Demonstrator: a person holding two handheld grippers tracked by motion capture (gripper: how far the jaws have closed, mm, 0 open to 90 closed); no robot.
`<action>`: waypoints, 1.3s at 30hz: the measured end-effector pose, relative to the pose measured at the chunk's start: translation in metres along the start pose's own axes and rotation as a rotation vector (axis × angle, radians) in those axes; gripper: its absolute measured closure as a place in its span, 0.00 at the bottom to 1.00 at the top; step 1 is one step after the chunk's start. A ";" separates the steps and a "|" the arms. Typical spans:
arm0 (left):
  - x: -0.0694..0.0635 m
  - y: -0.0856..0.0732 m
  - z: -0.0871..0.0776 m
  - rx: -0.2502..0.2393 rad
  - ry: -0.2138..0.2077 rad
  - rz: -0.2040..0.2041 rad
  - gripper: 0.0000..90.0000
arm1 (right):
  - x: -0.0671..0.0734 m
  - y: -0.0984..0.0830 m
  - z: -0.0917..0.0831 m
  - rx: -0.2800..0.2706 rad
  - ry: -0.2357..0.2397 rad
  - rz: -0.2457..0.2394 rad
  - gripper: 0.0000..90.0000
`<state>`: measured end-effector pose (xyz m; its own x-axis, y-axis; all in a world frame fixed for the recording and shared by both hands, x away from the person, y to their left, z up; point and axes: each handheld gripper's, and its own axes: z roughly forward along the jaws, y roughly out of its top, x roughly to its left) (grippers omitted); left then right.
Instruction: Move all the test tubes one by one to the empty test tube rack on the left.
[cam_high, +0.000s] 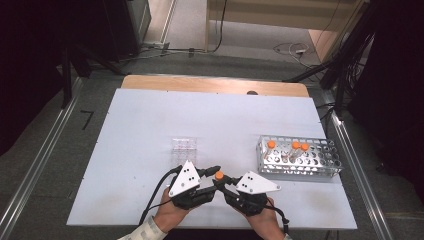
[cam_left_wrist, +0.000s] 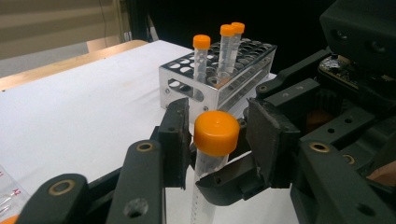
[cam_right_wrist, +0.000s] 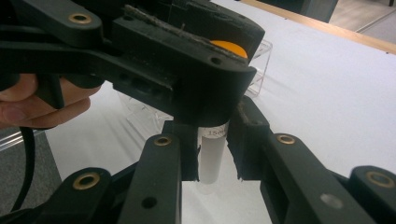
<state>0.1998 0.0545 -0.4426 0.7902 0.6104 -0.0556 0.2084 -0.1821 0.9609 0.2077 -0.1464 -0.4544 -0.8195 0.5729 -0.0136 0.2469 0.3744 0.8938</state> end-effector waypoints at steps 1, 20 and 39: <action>0.000 0.000 0.000 -0.001 0.000 0.000 0.68 | 0.000 0.000 0.000 0.000 0.000 0.000 0.80; 0.001 0.000 -0.002 -0.020 -0.004 -0.021 0.78 | -0.001 0.000 -0.002 -0.010 0.014 0.009 0.66; 0.012 0.021 -0.041 -0.083 -0.002 -0.093 0.78 | -0.013 -0.007 -0.005 0.036 -0.014 0.054 0.30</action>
<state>0.1899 0.0893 -0.4122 0.7709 0.6199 -0.1462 0.2327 -0.0605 0.9707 0.2144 -0.1604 -0.4585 -0.7971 0.6032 0.0277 0.3093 0.3684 0.8767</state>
